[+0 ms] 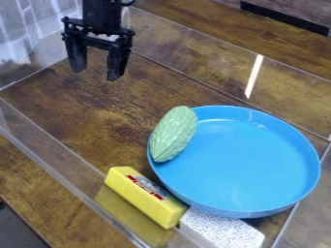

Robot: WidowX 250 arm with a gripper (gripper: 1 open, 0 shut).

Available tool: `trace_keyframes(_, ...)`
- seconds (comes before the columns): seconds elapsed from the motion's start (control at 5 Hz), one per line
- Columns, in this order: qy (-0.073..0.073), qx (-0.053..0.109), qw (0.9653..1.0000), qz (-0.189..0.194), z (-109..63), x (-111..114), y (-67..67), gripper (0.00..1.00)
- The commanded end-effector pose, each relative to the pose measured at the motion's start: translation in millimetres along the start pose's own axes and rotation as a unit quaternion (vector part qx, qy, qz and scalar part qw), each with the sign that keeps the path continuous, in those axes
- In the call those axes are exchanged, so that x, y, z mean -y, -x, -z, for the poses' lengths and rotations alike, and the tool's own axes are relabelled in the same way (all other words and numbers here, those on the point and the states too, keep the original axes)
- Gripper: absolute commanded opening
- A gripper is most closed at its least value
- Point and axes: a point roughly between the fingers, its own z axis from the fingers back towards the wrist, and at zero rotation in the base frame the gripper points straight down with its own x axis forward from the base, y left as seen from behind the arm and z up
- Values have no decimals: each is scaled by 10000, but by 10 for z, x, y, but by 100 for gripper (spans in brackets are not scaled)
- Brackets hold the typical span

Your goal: Put the green object in the blue tray

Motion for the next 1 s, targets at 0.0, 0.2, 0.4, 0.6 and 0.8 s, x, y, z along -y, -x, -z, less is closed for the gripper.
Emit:
trace_keyframes(0.0,-8,279,9995,-143,-186,14,-21,100)
trace_keyframes(0.2,-42,280,9995,159,-107,31,-64,100)
trace_keyframes(0.4,-80,279,9985,455,-27,47,-104,100)
trace_keyframes(0.6,-90,334,9977,582,-174,57,-91,100)
trace_keyframes(0.8,-90,351,9967,732,-254,96,-89,100)
